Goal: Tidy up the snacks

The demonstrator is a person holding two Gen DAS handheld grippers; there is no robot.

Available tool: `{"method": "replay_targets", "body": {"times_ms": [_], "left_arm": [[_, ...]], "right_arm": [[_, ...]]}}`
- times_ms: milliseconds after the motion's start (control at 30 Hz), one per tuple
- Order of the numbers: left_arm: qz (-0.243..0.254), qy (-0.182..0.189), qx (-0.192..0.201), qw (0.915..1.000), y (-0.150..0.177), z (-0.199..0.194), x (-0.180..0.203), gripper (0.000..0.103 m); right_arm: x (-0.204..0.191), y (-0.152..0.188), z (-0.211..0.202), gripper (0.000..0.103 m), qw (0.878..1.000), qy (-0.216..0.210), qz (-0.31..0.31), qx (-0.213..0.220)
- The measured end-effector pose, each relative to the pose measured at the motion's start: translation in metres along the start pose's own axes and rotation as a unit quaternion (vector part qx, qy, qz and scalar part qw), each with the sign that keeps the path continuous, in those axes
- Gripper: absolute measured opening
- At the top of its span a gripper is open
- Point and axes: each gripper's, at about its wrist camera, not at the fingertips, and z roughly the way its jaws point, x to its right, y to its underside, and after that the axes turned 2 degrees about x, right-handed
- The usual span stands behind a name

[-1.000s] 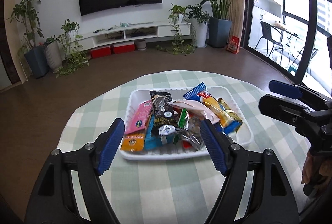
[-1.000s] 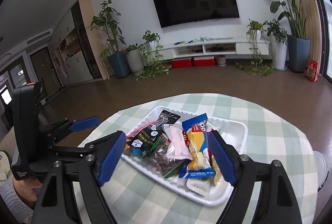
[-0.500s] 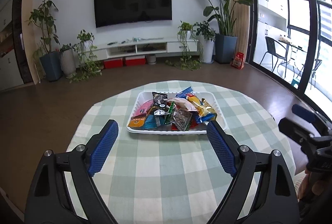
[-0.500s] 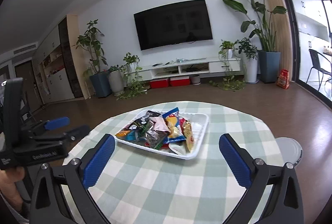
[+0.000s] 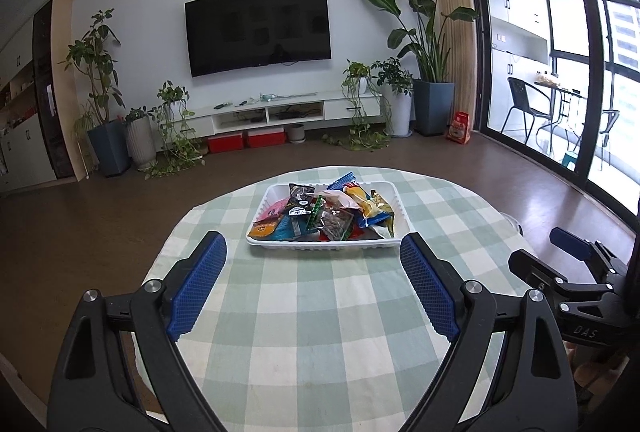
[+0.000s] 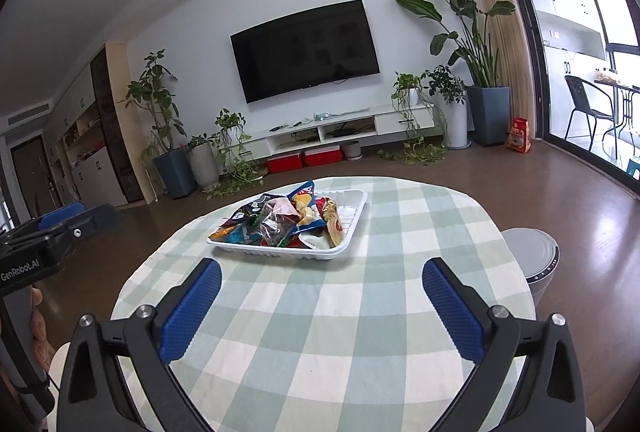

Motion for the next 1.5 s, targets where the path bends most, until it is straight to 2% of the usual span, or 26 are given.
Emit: {"method": "replay_targets", "body": {"times_ms": [167,433,1500], "left_arm": [[-0.003,-0.002,0.001,1.0,0.001,-0.003,-0.001,0.089],[-0.005,-0.007,-0.001,1.0,0.003,-0.006,-0.005,0.089],[-0.007,-0.008,0.002,0.9999,0.004,-0.009,-0.008,0.089]], "right_arm": [[0.002,0.007,-0.004,0.103,1.0,0.003,-0.001,0.009],[0.006,0.015,-0.003,0.103,1.0,0.013,-0.005,-0.001],[0.009,0.018,-0.002,0.103,1.0,0.016,-0.004,0.0]]}}
